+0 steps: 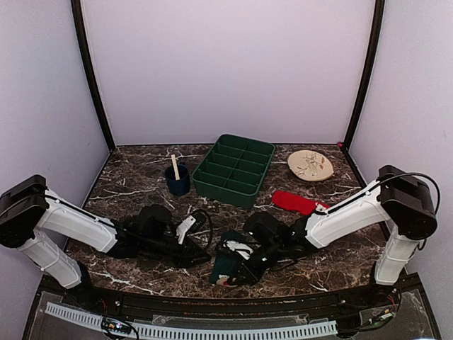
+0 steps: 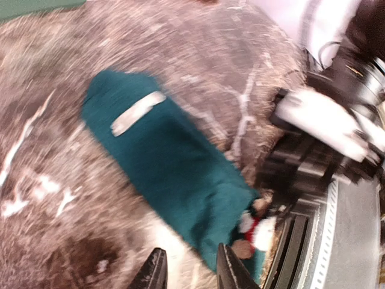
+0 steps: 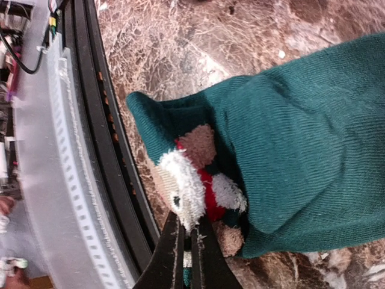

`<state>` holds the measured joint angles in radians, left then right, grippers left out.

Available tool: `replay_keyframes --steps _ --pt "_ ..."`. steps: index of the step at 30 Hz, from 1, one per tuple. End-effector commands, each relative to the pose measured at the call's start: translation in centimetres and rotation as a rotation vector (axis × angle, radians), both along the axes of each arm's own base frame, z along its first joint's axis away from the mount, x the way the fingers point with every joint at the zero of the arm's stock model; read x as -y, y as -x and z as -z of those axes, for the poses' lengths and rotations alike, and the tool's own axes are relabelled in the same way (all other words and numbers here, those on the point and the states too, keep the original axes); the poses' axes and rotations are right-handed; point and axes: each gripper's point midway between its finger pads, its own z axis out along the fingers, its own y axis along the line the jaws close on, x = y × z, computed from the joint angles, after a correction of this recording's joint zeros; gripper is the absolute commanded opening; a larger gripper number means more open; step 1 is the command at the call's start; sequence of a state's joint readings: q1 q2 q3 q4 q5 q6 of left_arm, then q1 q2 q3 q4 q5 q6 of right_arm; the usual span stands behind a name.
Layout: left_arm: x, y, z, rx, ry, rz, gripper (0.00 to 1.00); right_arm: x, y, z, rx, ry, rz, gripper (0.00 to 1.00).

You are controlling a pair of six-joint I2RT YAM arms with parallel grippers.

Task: Roll the socks
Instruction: Roll the sock at the center of the board.

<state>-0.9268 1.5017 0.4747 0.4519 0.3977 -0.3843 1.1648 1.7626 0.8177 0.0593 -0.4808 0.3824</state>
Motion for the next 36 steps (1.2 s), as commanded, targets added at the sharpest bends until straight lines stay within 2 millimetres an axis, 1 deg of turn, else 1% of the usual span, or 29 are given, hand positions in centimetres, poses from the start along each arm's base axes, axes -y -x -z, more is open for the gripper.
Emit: replay_keyframes --steps 1,5,10,14,18,23,29,36 --pt "1.0 0.2 -2.0 0.225 0.035 0.032 0.31 0.1 0.4 -0.5 -0.16 0.01 0.022 0.0" --pt "1.3 1.5 -2.3 0.295 0.053 0.074 0.31 0.4 0.3 -0.2 -0.238 0.021 0.035 0.0" --pt "1.0 2.6 -2.6 0.357 0.063 0.106 0.31 0.7 0.3 -0.1 -0.299 0.027 0.042 0.0" --pt "1.5 4.2 -3.4 0.416 0.077 0.197 0.3 0.8 0.6 0.0 -0.343 0.032 0.038 0.0" --pt "2.2 5.8 -2.6 0.459 0.023 0.32 0.3 0.9 0.7 0.2 -0.364 0.046 0.032 0.0" --pt "3.5 7.5 -2.2 0.535 -0.024 0.444 0.3 1.1 0.8 0.3 -0.383 0.063 0.03 0.0" --pt "4.7 8.6 -1.5 0.595 -0.069 0.548 0.29 1.2 0.8 0.4 -0.404 0.071 0.027 0.0" --pt "4.7 9.7 0.3 0.625 -0.141 0.648 0.27 1.1 0.6 0.3 -0.413 0.077 0.024 0.0"
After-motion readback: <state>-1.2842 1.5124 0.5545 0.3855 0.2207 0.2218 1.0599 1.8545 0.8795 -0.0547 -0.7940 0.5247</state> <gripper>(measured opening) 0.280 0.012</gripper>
